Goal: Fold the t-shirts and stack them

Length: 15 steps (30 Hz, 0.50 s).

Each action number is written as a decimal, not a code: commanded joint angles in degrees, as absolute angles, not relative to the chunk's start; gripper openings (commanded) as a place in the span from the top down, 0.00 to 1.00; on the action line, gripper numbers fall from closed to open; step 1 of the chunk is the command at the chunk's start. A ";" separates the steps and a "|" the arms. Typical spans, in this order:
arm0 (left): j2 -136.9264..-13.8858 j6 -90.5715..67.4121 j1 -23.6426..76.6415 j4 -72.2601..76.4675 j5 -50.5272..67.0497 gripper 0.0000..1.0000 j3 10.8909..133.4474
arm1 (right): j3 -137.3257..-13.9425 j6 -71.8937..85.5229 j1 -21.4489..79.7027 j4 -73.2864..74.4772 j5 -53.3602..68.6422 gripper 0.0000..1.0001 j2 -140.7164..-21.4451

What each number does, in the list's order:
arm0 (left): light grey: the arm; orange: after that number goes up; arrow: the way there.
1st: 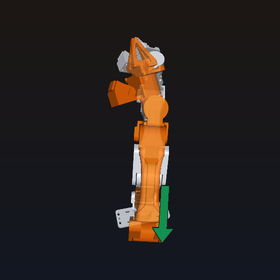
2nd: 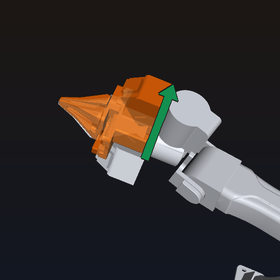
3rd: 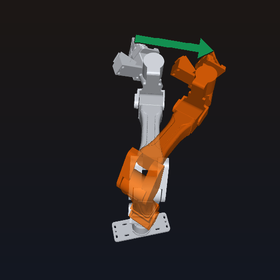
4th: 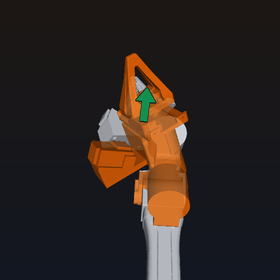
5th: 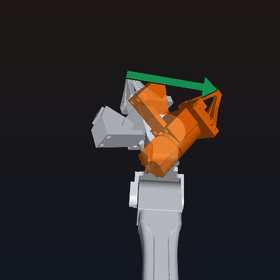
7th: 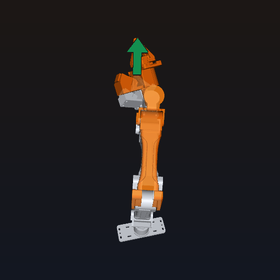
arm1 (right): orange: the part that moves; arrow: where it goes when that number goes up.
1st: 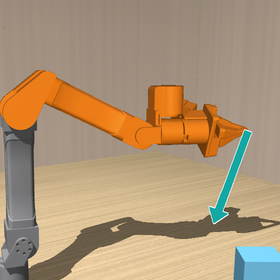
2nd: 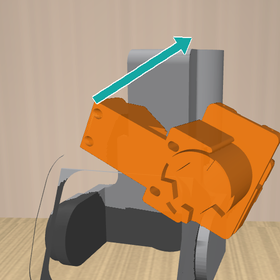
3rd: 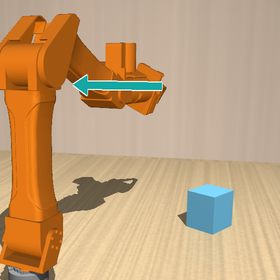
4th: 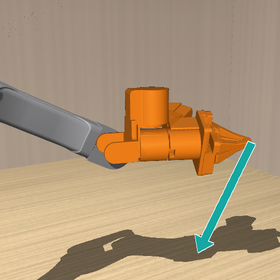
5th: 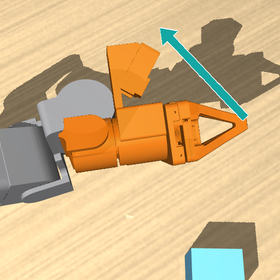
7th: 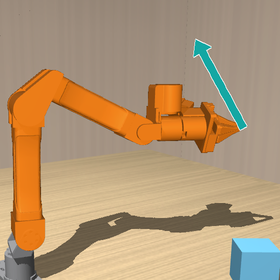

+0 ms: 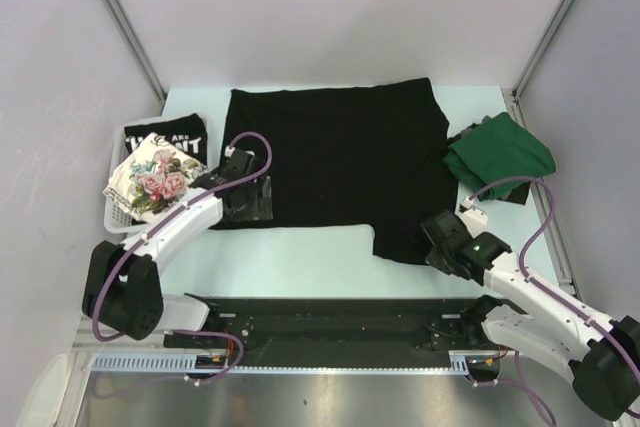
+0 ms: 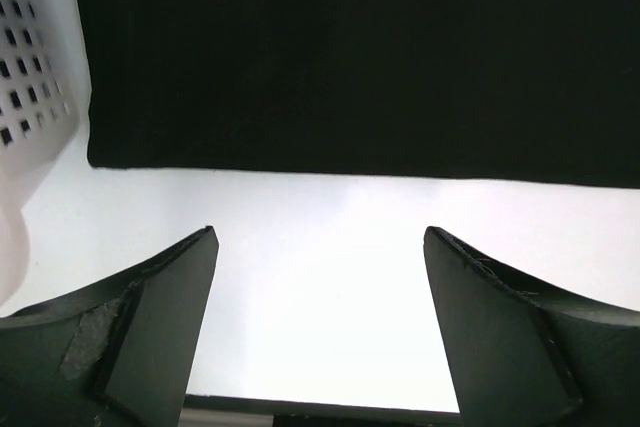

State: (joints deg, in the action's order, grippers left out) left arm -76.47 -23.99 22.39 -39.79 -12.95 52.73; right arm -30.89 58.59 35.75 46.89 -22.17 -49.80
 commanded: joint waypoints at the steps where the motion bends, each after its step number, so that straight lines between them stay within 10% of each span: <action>1: -77.52 -23.56 22.15 -39.99 -15.20 0.10 50.45 | -33.05 56.60 34.98 45.97 -21.89 1.00 -49.48; 15: -84.28 -20.57 21.53 -45.52 -24.60 0.10 52.64 | -33.05 54.32 33.14 45.18 -21.44 1.00 -49.75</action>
State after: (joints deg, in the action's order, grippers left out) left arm -82.74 -22.20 21.93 -43.05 -19.09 50.26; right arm -30.89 55.55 33.65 46.30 -21.26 -49.52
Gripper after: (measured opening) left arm 0.899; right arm 0.017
